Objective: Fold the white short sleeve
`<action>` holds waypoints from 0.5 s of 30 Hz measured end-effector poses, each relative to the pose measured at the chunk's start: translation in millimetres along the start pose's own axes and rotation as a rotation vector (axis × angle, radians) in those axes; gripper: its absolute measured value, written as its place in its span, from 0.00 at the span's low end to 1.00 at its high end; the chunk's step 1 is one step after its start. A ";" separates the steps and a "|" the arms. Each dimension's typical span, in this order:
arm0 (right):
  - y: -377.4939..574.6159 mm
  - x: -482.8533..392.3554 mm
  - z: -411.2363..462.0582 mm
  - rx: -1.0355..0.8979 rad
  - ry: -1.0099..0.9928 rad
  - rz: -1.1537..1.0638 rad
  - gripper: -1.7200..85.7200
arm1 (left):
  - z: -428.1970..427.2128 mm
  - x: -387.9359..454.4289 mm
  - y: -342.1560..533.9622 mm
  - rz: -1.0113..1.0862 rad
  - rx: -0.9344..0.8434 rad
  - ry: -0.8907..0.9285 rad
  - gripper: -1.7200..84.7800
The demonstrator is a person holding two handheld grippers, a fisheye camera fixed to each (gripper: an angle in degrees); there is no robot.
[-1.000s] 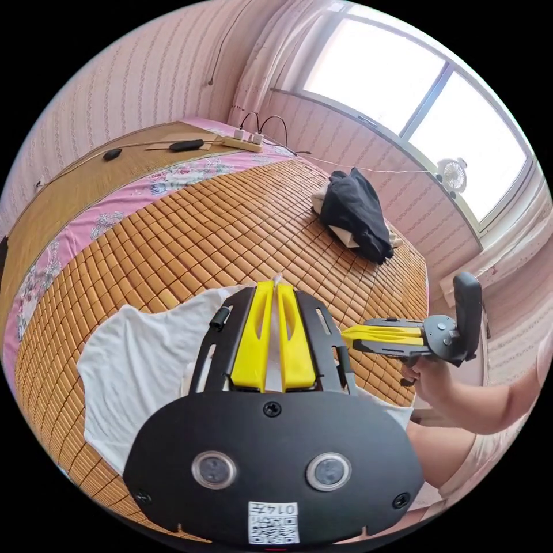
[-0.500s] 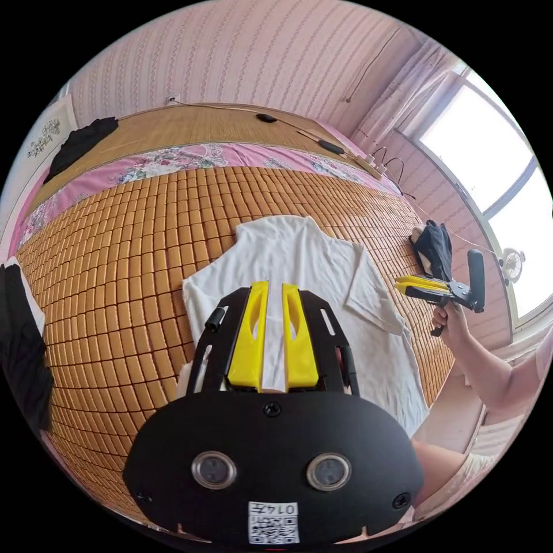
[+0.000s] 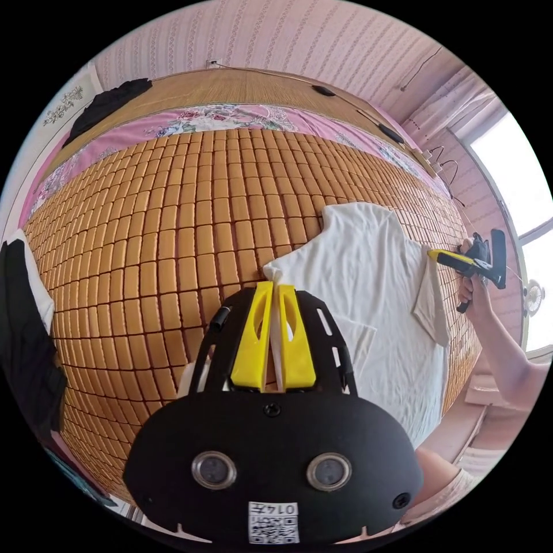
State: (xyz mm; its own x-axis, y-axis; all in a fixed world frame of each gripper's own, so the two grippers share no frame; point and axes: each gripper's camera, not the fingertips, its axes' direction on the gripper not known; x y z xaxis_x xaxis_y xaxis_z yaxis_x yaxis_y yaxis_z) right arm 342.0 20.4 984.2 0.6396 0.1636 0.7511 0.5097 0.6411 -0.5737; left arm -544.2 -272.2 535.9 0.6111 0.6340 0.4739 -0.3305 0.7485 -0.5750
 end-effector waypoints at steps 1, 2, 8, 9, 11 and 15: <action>-3.6 0.8 -3.6 0.008 0.020 -0.001 0.03 | -6.1 -3.4 0.0 0.003 0.035 0.017 0.01; -7.8 3.2 -7.9 0.021 0.035 0.006 0.03 | -12.6 -6.9 -1.6 0.006 0.069 0.028 0.01; -31.0 22.3 -16.8 0.019 0.103 0.061 0.02 | -28.1 -30.5 -21.5 -0.051 0.140 0.071 0.01; -32.1 23.5 -18.1 0.024 0.110 0.066 0.02 | -29.0 -31.3 -22.5 -0.049 0.147 0.070 0.01; -34.3 29.0 -22.6 0.031 0.097 0.090 0.02 | -28.1 -34.5 -25.2 -0.043 0.142 0.093 0.01; -26.4 32.2 -27.8 0.040 0.115 0.096 0.02 | -32.2 -41.6 -14.6 -0.072 0.168 0.092 0.01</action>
State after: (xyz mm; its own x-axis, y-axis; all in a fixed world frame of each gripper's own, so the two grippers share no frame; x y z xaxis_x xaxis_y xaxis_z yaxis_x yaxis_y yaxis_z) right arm 365.1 -12.1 1014.5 0.7475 0.1400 0.6494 0.4208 0.6566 -0.6259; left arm -541.6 -315.8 503.1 0.6979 0.5630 0.4427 -0.3942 0.8180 -0.4190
